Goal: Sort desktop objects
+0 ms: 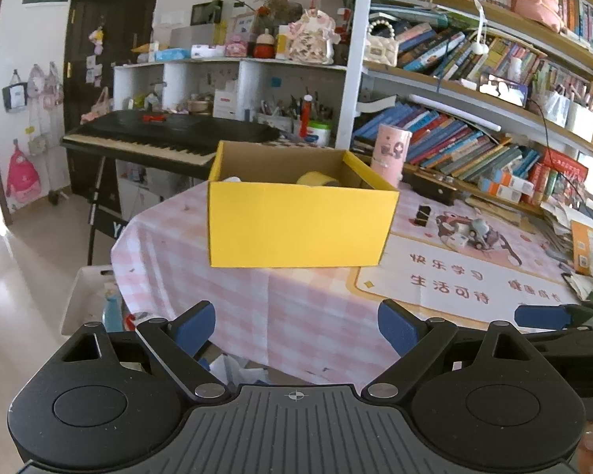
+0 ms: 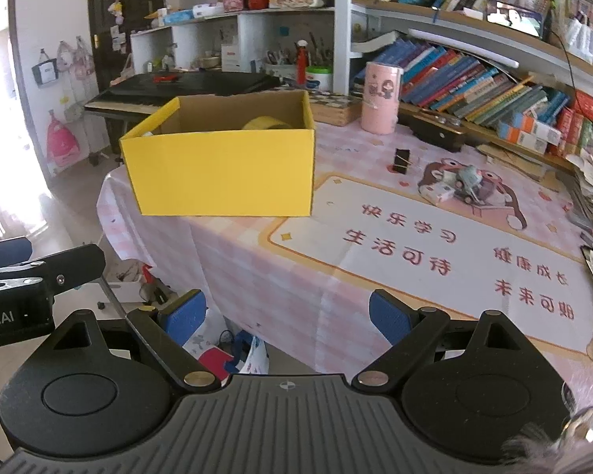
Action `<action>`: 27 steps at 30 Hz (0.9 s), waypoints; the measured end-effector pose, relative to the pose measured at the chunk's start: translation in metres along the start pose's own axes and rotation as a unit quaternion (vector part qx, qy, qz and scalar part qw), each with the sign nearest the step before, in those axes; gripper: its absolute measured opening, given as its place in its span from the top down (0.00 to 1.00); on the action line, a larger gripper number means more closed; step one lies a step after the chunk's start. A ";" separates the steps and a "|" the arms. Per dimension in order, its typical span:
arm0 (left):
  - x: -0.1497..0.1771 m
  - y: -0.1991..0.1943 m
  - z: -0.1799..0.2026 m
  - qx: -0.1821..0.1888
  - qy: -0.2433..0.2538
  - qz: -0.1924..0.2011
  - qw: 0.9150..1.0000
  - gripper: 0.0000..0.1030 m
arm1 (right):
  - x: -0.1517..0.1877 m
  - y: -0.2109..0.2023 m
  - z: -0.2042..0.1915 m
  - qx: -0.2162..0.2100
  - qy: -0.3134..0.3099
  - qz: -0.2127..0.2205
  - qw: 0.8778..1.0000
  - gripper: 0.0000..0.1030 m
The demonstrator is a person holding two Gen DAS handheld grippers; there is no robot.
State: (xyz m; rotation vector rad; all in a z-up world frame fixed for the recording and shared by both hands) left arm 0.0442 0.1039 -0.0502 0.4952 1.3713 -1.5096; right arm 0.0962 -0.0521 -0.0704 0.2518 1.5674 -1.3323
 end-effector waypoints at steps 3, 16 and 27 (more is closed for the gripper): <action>0.002 0.001 0.005 0.006 0.005 -0.004 1.000 0.11 | 0.003 -0.002 0.005 0.005 0.006 -0.003 1.000 0.12; 0.007 0.013 0.032 0.036 0.027 -0.018 0.999 0.11 | 0.016 -0.006 0.030 0.034 0.036 -0.013 0.999 0.12; 0.006 0.031 0.061 0.061 0.040 -0.026 0.997 0.11 | 0.018 -0.005 0.059 0.058 0.050 -0.015 0.997 0.12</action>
Point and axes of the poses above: each gripper's, at about its wrist camera, not at the fingertips, and y roughly the way its jaws point, z to its right, x to its underside, the point moved 9 cm from there along y, roughly the way its jaws point, and after that the axes turned 11 degrees about -y, right-handed, at the moved point
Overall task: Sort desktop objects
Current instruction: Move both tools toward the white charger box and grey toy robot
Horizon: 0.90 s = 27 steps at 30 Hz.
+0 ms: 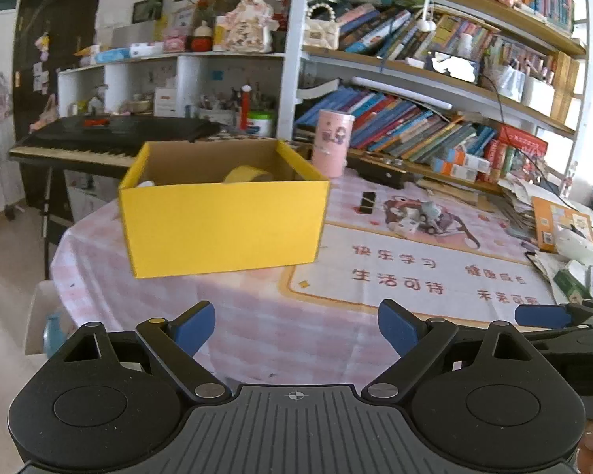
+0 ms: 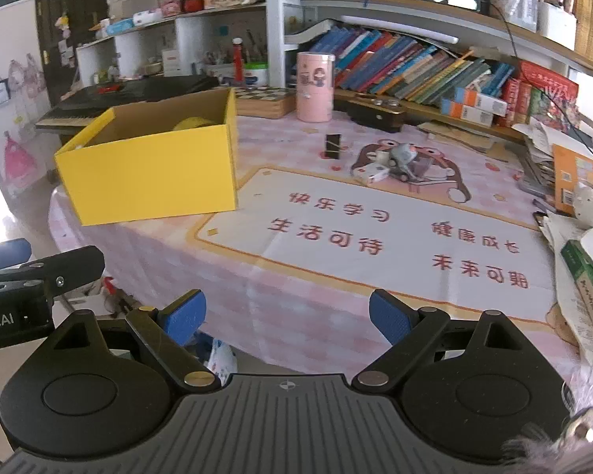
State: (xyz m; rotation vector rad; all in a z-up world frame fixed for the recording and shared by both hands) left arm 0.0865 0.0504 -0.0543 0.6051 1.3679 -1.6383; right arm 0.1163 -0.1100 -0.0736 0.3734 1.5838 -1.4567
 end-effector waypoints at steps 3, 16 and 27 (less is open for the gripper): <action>-0.002 0.008 0.010 0.009 0.004 -0.002 1.000 0.11 | -0.001 0.002 0.011 0.009 0.006 -0.002 1.000 0.12; -0.006 0.045 0.052 0.048 0.027 -0.022 0.998 0.11 | -0.002 0.016 0.058 0.043 0.027 -0.013 0.999 0.12; -0.013 0.083 0.082 0.056 0.038 -0.032 0.997 0.11 | -0.011 0.042 0.096 0.050 0.038 -0.023 0.998 0.12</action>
Point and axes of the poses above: each gripper's, at about its wrist camera, not at the fingertips, and y roughly the way its jaws point, z to its right, x to its underside, the point moved 9 cm from there along y, roughly the way its jaws point, and after that the axes turned 11 degrees about -y, right-handed, at the moved point
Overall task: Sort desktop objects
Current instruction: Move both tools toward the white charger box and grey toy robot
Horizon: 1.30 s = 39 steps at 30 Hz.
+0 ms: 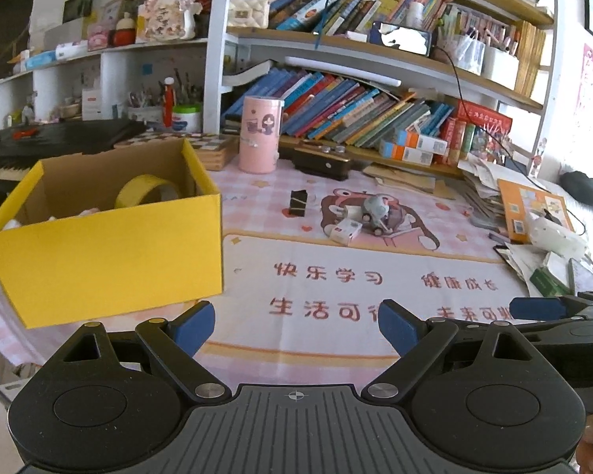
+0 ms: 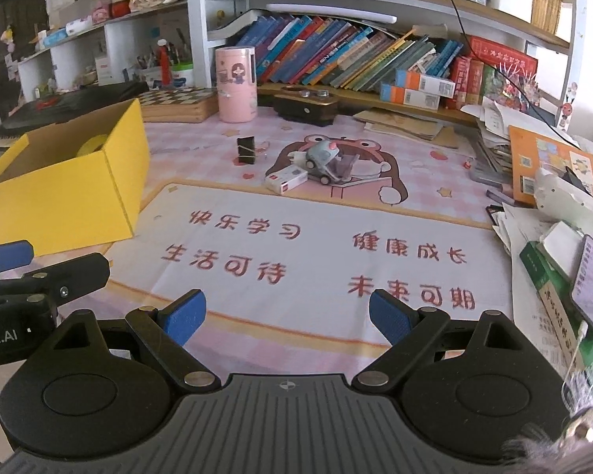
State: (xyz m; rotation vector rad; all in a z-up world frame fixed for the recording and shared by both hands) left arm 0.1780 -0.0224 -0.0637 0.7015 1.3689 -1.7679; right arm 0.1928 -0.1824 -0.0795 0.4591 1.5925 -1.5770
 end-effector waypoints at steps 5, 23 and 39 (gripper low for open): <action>-0.007 0.021 0.013 -0.005 0.000 -0.004 1.000 0.11 | -0.012 0.019 0.018 -0.004 0.001 -0.004 1.000 0.12; -0.036 0.085 0.045 -0.053 -0.024 -0.009 0.998 0.11 | -0.054 0.082 0.074 -0.044 -0.017 -0.009 0.999 0.12; -0.039 0.155 0.072 -0.078 -0.006 -0.037 0.996 0.11 | -0.092 0.154 0.114 -0.071 -0.037 -0.006 0.997 0.12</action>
Point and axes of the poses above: each gripper's, at about its wrist camera, not at the fingertips, and y roughly the way its jaws point, z to its right, x to its underside, the point moved 9 cm from there along y, roughly the way its jaws point, and after that the axes turned 11 degrees about -y, right-handed, at the moved point
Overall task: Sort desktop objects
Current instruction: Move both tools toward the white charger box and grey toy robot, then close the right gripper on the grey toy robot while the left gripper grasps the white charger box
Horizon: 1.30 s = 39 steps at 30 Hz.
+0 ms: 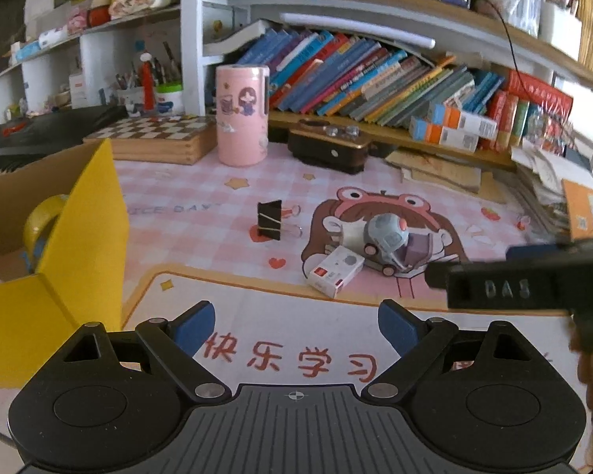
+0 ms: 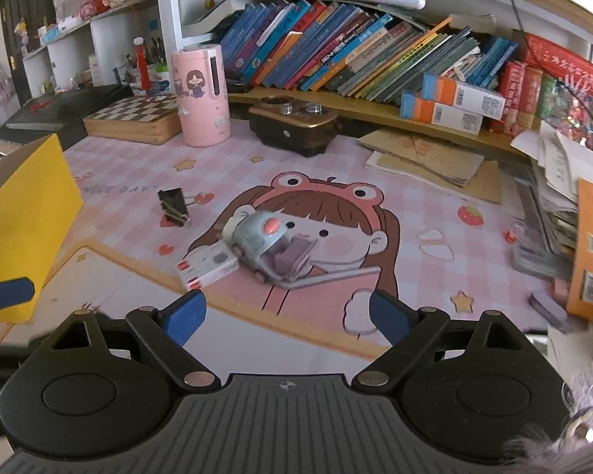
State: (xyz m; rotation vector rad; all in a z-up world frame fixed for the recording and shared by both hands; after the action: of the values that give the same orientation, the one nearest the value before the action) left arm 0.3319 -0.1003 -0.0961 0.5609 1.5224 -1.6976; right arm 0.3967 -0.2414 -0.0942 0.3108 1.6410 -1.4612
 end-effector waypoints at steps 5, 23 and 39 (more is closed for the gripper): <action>-0.004 0.021 0.012 -0.002 0.016 -0.001 1.000 0.11 | -0.011 0.030 0.005 -0.018 -0.016 -0.008 1.000 0.12; -0.008 0.067 0.030 0.005 0.044 -0.023 0.999 0.11 | -0.019 0.096 0.000 -0.062 -0.054 -0.040 0.996 0.55; -0.011 0.096 0.045 0.021 0.060 -0.024 0.998 0.13 | -0.022 0.057 0.046 -0.029 0.006 -0.002 1.000 0.65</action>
State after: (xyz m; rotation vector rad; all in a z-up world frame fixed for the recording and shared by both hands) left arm 0.4213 -0.1397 -0.1396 0.6640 1.5987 -1.7640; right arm 0.4689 -0.2588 -0.1114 0.2838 1.6912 -1.4141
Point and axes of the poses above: each gripper's, at about its wrist camera, not at the fingertips, and y roughly the way its jaws point, z to its right, x to its underside, the point moved 9 cm from there along y, roughly the way its jaws point, and after that the axes turned 11 degrees about -y, right-handed, at the moved point
